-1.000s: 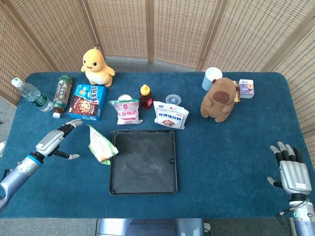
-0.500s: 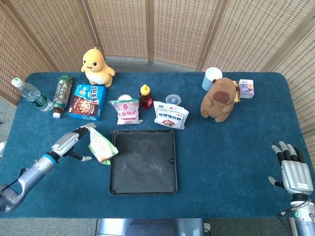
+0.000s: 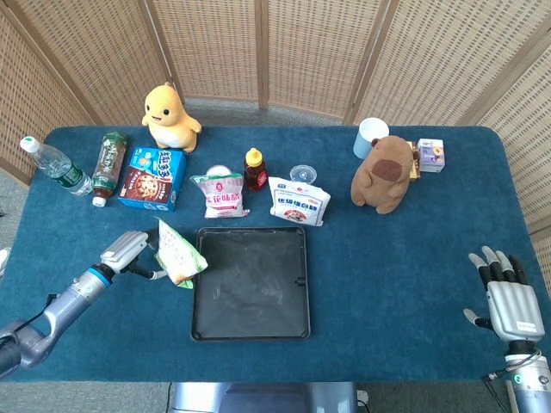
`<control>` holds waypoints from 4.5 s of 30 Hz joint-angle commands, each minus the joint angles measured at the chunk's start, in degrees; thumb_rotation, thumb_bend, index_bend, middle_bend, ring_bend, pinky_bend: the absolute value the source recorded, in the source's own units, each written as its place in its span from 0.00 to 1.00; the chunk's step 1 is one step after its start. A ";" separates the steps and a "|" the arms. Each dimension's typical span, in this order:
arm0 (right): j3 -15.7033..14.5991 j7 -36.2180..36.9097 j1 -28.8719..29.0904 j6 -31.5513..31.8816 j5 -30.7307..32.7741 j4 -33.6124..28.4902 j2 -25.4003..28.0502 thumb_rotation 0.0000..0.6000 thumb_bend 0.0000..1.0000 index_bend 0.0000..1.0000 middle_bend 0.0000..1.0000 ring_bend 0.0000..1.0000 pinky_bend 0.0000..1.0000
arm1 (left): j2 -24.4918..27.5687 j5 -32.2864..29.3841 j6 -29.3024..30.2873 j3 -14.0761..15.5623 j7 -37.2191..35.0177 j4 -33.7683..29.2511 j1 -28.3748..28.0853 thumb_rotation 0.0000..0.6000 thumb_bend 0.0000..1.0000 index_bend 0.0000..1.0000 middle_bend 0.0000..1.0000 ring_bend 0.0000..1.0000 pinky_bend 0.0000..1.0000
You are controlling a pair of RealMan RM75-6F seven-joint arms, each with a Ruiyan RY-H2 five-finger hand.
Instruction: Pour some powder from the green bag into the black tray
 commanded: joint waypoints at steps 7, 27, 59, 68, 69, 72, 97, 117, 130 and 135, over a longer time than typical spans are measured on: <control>-0.15 0.50 -0.21 0.35 -0.42 -0.58 0.55 1.00 0.00 0.14 0.00 0.00 0.00 | -1.59 -2.84 2.74 -2.21 4.57 -1.65 1.13 1.00 0.36 0.62 0.60 0.63 0.62; -0.19 1.26 -0.23 0.33 -0.56 -0.66 0.84 1.00 0.00 0.14 0.00 0.00 0.00 | 0.10 -1.32 12.25 -3.80 12.88 -2.96 2.55 1.00 0.37 0.70 0.68 0.69 0.65; -0.14 2.59 -0.25 0.21 -0.62 -0.30 1.08 1.00 0.00 0.14 0.00 0.00 0.00 | 10.75 10.47 9.03 -5.55 59.37 -19.84 -8.83 1.00 0.37 0.73 0.70 0.69 0.66; -0.09 2.65 -0.26 0.17 -0.48 -0.17 1.12 1.00 0.00 0.14 0.00 0.00 0.00 | 11.25 14.74 8.62 -4.55 67.03 -18.36 -10.86 1.00 0.37 0.74 0.70 0.69 0.66; -0.10 2.61 -0.25 0.15 -0.46 -0.18 1.11 1.00 0.00 0.14 0.00 0.00 0.00 | 11.37 15.61 8.67 -4.30 67.91 -18.03 -11.21 1.00 0.37 0.74 0.70 0.69 0.66; -0.12 2.45 -0.24 0.10 -0.42 -0.20 1.05 1.00 0.00 0.14 0.00 0.00 0.00 | 11.59 17.54 9.10 -3.80 69.58 -17.43 -12.00 1.00 0.37 0.75 0.70 0.69 0.66; -0.20 1.64 -0.02 -0.47 0.07 0.15 0.57 1.00 0.00 0.14 0.00 0.00 0.00 | 10.48 26.81 10.08 -2.43 83.50 -14.56 -16.74 1.00 0.47 0.91 0.79 0.74 0.70; -0.11 2.54 0.02 -0.63 0.14 0.49 0.86 1.00 0.00 0.14 0.00 0.00 0.00 | 10.61 16.77 11.64 -4.52 80.21 -15.78 -11.44 1.00 0.51 0.94 0.82 0.73 0.70; -0.37 0.97 0.27 -1.09 0.35 0.46 0.13 1.00 0.00 0.14 0.00 0.00 0.00 | 5.92 -1.53 16.96 -7.19 60.88 -16.53 0.75 1.00 0.51 0.94 0.82 0.75 0.73; -0.49 0.50 0.40 -1.30 0.32 0.49 -0.12 1.00 0.00 0.14 0.00 0.00 0.00 | 3.03 -7.80 15.69 -8.46 52.93 -15.98 3.70 1.00 0.51 0.94 0.82 0.75 0.72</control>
